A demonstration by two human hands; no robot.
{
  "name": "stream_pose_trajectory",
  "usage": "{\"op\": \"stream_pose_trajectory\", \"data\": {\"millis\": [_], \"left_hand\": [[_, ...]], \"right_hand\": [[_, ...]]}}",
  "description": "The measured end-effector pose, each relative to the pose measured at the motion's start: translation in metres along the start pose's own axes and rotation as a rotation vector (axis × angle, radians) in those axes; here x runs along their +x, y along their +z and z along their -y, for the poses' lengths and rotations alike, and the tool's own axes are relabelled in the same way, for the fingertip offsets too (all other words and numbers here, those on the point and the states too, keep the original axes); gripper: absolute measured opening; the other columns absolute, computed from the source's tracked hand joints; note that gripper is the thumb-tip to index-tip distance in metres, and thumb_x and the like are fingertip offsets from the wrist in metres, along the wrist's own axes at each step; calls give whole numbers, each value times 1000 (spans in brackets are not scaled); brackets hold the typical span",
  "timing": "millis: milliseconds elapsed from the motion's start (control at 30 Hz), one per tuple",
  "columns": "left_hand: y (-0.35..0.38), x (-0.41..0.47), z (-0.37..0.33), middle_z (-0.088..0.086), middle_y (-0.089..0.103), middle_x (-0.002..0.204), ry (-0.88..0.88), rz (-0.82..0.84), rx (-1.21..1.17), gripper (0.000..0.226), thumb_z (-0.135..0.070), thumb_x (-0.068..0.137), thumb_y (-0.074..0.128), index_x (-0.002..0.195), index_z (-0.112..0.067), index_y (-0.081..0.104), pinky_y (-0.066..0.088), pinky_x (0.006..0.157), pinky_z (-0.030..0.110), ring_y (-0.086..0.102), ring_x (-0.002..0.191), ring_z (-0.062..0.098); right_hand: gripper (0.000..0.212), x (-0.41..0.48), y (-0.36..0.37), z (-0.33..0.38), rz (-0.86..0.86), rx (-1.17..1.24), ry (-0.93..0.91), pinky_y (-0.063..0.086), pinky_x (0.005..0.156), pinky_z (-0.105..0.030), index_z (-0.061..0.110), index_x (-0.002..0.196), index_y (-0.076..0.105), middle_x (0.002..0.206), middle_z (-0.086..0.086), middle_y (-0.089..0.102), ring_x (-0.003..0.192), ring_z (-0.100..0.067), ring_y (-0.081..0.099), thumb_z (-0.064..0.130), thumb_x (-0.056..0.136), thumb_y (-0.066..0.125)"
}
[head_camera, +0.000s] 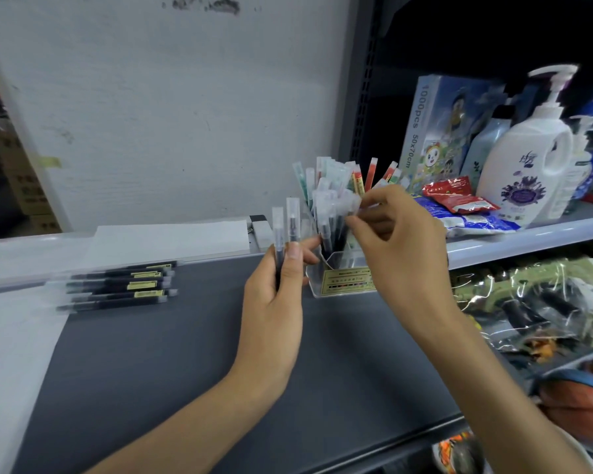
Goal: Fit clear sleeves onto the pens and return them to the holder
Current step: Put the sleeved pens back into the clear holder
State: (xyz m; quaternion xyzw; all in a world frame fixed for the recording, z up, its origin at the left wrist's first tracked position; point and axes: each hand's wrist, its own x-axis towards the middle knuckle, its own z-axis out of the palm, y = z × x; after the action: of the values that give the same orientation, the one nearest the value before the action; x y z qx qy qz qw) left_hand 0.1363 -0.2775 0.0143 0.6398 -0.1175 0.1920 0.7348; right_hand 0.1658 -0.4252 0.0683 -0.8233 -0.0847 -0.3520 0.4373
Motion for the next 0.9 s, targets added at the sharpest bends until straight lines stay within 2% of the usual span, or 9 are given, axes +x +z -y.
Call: {"op": "stream_pose_trajectory", "data": {"millis": [100, 467, 600, 733, 800, 900], "left_hand": [[0, 0, 1, -20, 73, 124, -1, 6, 2, 37, -42, 110, 42, 95, -20, 67, 49, 107, 48, 65, 121, 4], [1, -1, -1, -22, 73, 121, 29, -26, 54, 35, -40, 110, 43, 95, -19, 66, 50, 106, 46, 67, 118, 2], [1, 0, -2, -14, 76, 114, 62, -83, 66, 34, -35, 111, 42, 94, -23, 69, 54, 99, 41, 69, 113, 6], [0, 0, -3, -10, 77, 105, 63, -103, 94, 36, -33, 112, 41, 96, -23, 72, 55, 87, 31, 70, 101, 11], [-1, 0, -3, -6, 77, 93, 61, -119, 99, 37, -34, 112, 41, 92, -20, 69, 54, 78, 25, 69, 87, 10], [0, -3, -7, 1, 67, 74, 45, -88, 45, 32, -37, 109, 45, 93, -18, 65, 54, 65, 26, 63, 68, 15]], "right_hand": [[11, 0, 4, -3, -9, -25, 17, 59, 79, -31, 19, 101, 73, 85, 13, 72, 79, -4, 69, 20, 92, 79], [12, 1, 3, -4, -30, -51, 93, 61, 78, -39, 22, 95, 73, 81, 12, 75, 77, -4, 72, 21, 88, 84], [11, -1, 4, -2, -44, -79, 105, 60, 78, -37, 23, 94, 75, 82, 13, 73, 77, -4, 69, 26, 88, 84], [14, 0, 2, 0, -26, -102, 118, 59, 80, -39, 25, 95, 73, 81, 14, 73, 78, -3, 69, 23, 86, 85], [18, 0, 0, 1, -10, -108, 120, 60, 80, -40, 26, 94, 72, 80, 16, 72, 78, -4, 69, 20, 84, 85], [21, -2, -3, 3, 2, -105, 124, 59, 79, -41, 28, 93, 70, 78, 16, 71, 77, -3, 68, 20, 83, 86]]}}
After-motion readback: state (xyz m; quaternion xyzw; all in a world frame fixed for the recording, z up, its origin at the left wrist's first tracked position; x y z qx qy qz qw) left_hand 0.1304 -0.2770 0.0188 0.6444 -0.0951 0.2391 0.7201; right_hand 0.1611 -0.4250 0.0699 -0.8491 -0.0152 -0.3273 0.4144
